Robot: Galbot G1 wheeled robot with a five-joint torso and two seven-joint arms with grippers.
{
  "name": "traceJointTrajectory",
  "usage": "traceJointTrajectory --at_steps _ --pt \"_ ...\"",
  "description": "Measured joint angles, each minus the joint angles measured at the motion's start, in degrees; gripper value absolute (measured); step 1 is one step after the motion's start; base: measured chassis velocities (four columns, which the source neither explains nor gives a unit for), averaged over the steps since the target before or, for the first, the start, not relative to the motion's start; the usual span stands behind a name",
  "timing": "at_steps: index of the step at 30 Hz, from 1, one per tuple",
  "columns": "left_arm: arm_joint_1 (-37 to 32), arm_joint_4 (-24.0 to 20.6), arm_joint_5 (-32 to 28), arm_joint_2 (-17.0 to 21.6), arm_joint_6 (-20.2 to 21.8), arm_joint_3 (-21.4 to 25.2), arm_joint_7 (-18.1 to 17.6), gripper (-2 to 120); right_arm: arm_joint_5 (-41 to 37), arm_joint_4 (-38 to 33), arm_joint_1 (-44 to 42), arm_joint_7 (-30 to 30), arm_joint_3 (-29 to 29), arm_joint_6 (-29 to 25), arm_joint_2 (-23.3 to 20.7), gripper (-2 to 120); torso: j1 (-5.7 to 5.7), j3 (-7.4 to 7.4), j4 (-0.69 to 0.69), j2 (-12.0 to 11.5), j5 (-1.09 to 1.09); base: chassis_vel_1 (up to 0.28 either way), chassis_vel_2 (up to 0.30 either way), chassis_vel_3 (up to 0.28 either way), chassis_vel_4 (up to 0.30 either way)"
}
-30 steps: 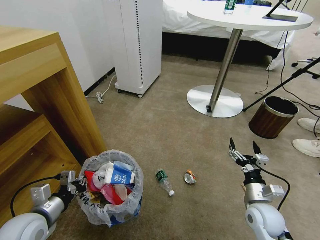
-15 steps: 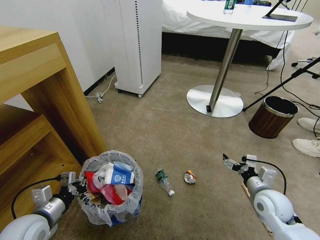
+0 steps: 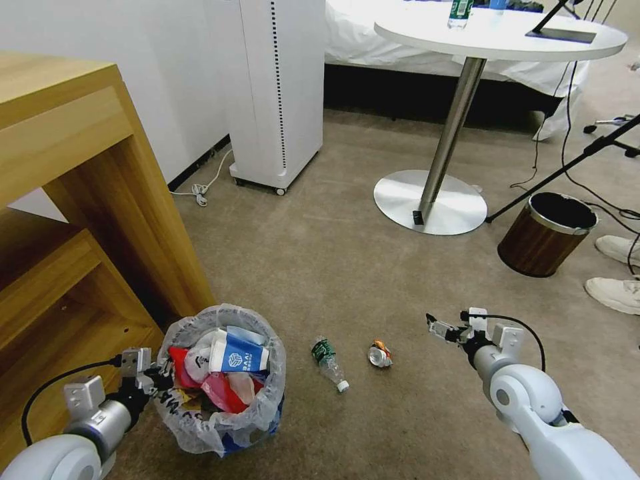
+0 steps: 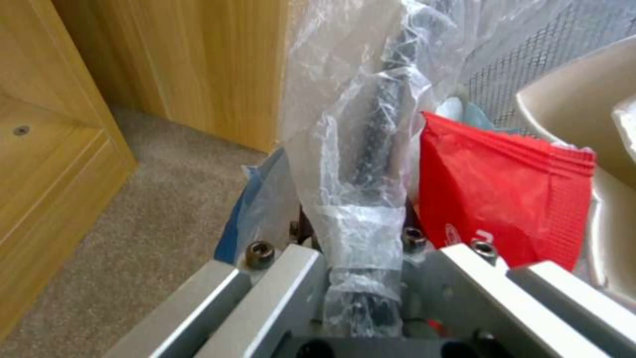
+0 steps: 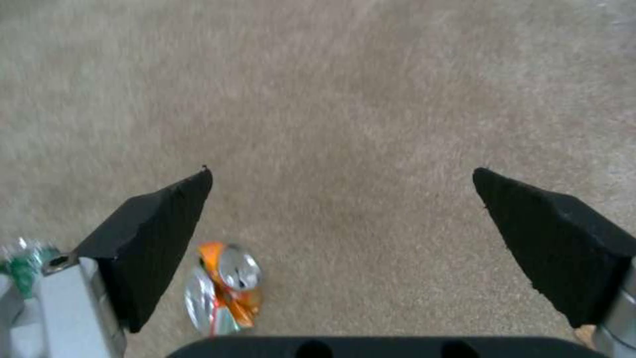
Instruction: Pick up the trash bin and place the garbage on the floor into it.
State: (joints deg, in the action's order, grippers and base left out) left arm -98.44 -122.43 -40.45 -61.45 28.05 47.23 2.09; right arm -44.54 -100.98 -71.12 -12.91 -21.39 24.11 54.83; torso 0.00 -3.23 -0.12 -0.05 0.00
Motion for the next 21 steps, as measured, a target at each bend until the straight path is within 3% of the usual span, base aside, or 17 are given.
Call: traceJointTrajectory --at_steps 12,18,21 --pt "-0.6 -0.7 1.3 -1.2 0.0 0.1 -0.1 1 1.0 13.5 13.7 2.4 17.7 2.4 -2.7 100 0.0 0.0 0.01 0.0 0.0 0.0 0.0 0.0 0.0" --pt "-0.7 -0.6 1.6 -1.9 -0.4 0.2 -0.1 1 0.5 19.9 24.7 3.8 34.8 0.6 -4.3 100 0.0 0.0 0.01 0.0 0.0 0.0 0.0 0.0 0.0" --pt "-0.6 -0.4 1.6 -2.1 -0.5 0.3 -0.1 1 0.6 20.5 27.7 4.0 39.3 0.2 -4.4 100 0.0 0.0 0.01 0.0 -0.01 0.0 0.0 0.0 0.0"
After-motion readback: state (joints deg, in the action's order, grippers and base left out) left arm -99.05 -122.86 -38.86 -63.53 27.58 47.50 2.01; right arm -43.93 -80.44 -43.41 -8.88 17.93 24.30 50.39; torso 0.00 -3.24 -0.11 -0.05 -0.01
